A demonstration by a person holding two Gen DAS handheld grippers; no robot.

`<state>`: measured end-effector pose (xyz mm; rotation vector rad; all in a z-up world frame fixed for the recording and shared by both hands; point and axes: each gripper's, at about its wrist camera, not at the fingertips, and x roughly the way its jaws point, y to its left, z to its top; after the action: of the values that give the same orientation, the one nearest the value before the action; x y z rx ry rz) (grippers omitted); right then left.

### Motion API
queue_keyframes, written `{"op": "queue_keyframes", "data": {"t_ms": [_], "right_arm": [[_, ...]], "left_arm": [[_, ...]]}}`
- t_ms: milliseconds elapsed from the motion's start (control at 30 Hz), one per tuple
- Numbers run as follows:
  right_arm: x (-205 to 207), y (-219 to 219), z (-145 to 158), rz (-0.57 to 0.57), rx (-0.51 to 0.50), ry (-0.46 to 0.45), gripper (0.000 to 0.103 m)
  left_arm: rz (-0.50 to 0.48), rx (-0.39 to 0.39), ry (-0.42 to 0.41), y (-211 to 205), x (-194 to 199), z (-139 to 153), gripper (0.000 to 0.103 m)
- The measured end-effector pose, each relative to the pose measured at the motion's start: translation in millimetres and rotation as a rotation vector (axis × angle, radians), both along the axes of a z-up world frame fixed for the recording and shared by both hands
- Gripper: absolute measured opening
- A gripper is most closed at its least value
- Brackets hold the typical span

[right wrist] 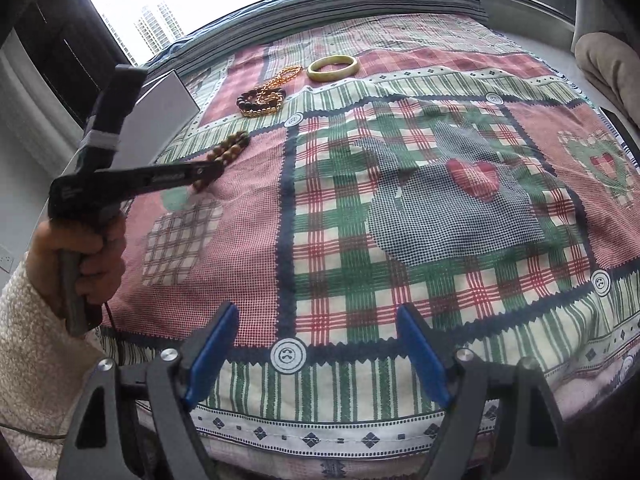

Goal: Organize jewelry
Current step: 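Grasp the brown wooden bead bracelet with the left tool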

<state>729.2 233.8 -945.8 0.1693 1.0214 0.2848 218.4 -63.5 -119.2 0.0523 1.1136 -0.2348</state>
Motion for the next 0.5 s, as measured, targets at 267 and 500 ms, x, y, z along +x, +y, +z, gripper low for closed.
{"op": "queue_keyframes", "data": {"t_ms": [267, 500], "right_arm": [[-3, 23, 8, 0.077, -0.022, 0.016, 0.083], [55, 35, 66, 0.205, 0.081, 0.024, 0.083]], "left_arm": [[0.052, 0.059, 0.025, 46, -67, 2, 0.012], [0.131, 0.005, -0.074, 64, -86, 22, 0.074]]}}
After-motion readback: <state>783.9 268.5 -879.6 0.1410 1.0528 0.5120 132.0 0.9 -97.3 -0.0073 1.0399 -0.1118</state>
